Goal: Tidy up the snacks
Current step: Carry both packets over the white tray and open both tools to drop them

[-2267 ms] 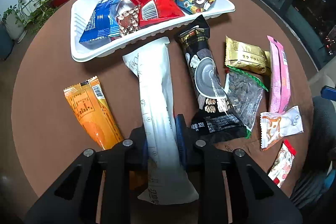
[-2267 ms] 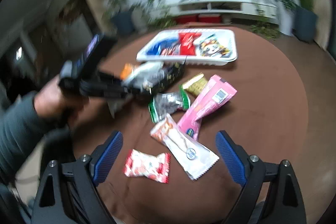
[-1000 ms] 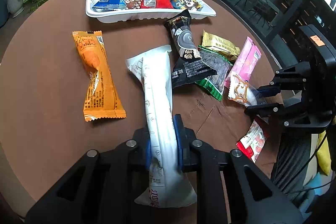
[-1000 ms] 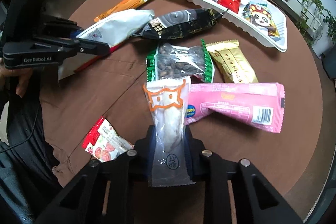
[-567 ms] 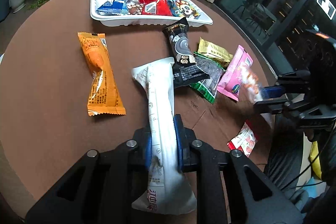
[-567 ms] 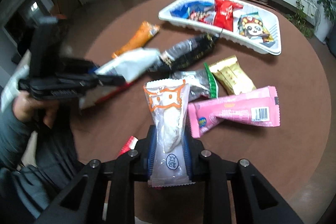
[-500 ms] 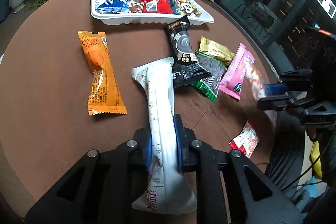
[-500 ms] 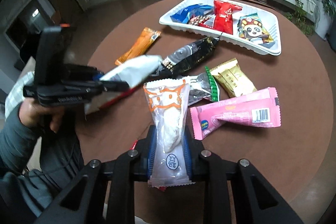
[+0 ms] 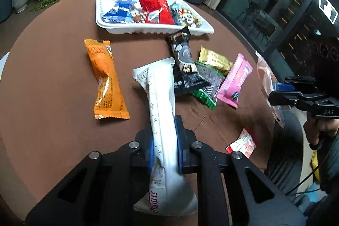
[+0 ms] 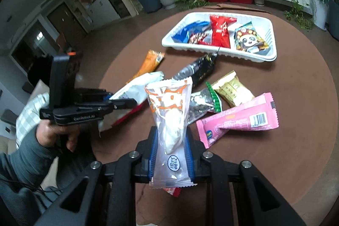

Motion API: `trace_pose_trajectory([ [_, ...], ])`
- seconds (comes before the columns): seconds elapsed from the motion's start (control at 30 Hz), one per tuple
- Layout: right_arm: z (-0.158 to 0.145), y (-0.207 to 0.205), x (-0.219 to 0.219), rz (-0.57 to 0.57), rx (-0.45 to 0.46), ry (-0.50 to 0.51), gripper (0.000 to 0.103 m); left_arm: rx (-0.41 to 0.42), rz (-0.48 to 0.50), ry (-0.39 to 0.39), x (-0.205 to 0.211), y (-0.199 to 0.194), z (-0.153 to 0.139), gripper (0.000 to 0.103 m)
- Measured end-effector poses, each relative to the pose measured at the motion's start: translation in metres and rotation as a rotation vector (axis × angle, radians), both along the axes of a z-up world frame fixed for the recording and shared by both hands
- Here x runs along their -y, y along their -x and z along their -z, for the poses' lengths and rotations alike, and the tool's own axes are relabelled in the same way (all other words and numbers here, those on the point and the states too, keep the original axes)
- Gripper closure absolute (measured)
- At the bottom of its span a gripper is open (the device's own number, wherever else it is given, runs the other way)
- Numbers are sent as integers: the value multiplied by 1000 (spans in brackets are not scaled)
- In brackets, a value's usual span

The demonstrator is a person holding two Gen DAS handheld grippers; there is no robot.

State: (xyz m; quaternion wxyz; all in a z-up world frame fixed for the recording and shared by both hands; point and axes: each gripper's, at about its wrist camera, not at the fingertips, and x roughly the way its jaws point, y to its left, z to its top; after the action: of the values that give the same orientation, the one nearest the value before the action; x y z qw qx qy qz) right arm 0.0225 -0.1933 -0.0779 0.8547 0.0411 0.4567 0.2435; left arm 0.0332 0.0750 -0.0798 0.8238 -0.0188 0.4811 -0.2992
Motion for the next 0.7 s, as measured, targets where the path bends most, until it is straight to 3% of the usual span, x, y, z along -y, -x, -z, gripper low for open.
trace_pose_trajectory([
  [0.2,-14,-2,22,59,39,-80,78,16,-39,79,-18,-6,-22,89],
  [0.37,-30,-16,59,172,73,-118,78,78,-65,116,-28,-29,-58,89],
  [0.53,-65,-43,100,308,150,-150,78,146,-94,146,-31,-77,-97,89],
  [0.7,-101,-86,113,376,218,-173,78,180,-107,126,-15,-135,-118,89],
])
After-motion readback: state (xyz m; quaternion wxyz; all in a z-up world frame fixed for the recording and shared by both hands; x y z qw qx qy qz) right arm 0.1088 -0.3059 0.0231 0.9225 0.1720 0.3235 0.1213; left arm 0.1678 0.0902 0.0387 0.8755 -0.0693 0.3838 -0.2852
